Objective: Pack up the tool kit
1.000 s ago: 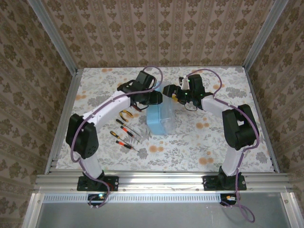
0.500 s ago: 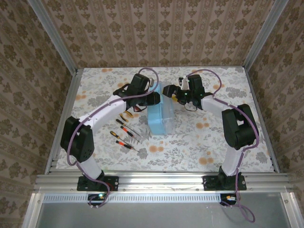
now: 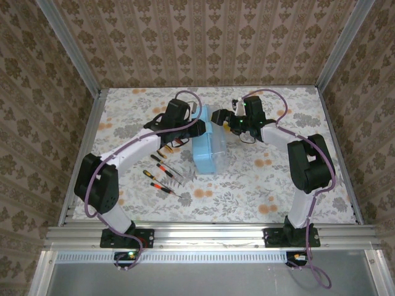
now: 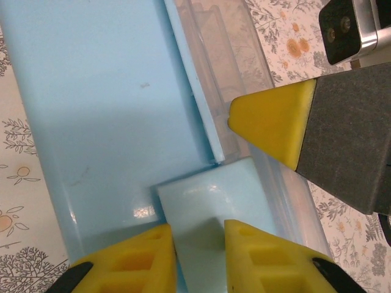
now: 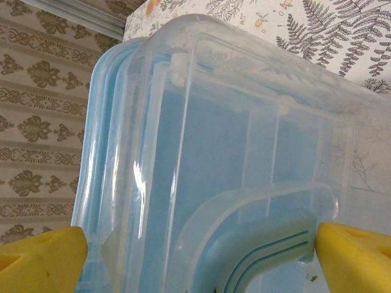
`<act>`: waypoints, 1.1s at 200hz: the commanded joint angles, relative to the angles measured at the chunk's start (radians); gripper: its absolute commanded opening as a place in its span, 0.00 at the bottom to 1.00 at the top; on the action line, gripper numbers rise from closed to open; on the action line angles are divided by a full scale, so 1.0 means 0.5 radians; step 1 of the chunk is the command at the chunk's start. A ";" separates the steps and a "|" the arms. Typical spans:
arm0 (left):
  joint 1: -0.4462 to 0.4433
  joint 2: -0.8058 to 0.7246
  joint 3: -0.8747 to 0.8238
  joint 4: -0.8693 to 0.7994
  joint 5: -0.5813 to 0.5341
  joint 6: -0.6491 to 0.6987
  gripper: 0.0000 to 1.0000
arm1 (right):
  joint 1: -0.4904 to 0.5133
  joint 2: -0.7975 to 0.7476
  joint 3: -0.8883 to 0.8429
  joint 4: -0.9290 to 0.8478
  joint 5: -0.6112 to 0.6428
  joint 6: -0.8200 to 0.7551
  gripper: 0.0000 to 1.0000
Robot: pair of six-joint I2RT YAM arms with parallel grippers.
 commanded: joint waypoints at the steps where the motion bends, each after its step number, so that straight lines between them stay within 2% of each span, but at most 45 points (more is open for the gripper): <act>1: -0.029 -0.026 -0.066 0.302 0.149 -0.003 0.05 | 0.093 0.091 -0.010 -0.177 -0.065 -0.006 0.96; 220: 0.009 -0.128 -0.513 1.308 0.287 -0.114 0.08 | 0.123 0.142 -0.008 -0.204 0.017 0.022 0.95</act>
